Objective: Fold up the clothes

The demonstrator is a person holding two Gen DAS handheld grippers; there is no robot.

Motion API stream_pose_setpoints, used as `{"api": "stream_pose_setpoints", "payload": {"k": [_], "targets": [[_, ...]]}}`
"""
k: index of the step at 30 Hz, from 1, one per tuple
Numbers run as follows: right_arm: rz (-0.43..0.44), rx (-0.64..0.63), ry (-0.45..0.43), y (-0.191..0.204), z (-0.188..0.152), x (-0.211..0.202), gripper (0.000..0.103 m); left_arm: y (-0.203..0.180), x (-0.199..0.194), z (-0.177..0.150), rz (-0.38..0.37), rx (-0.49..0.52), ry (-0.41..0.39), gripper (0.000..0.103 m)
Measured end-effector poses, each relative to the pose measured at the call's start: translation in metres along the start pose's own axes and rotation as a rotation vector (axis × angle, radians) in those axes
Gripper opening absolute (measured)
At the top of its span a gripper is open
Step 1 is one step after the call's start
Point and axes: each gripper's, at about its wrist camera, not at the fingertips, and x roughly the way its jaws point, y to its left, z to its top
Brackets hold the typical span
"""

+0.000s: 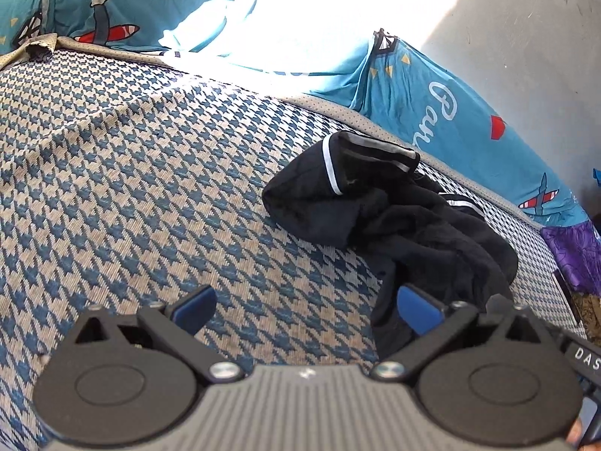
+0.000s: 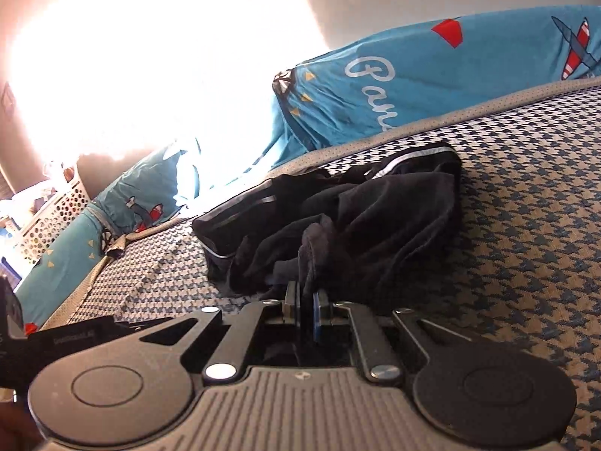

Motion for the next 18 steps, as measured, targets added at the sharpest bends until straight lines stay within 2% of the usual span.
{"api": "stream_pose_setpoints", "payload": {"k": [3,12,18], "targets": [[0.067,-0.059,0.018,0.021,-0.007,0.004,0.008,0.006,-0.002,0.002,-0.017,-0.037,-0.001,0.103],[0.172,-0.147,0.100,0.059,-0.031,0.023,0.008,0.020,-0.007,0.004,-0.063,-0.080,0.005,0.103],[0.228,-0.195,0.140,0.078,-0.045,0.033,0.008,0.031,-0.008,0.004,-0.137,-0.103,0.043,0.103]]}}
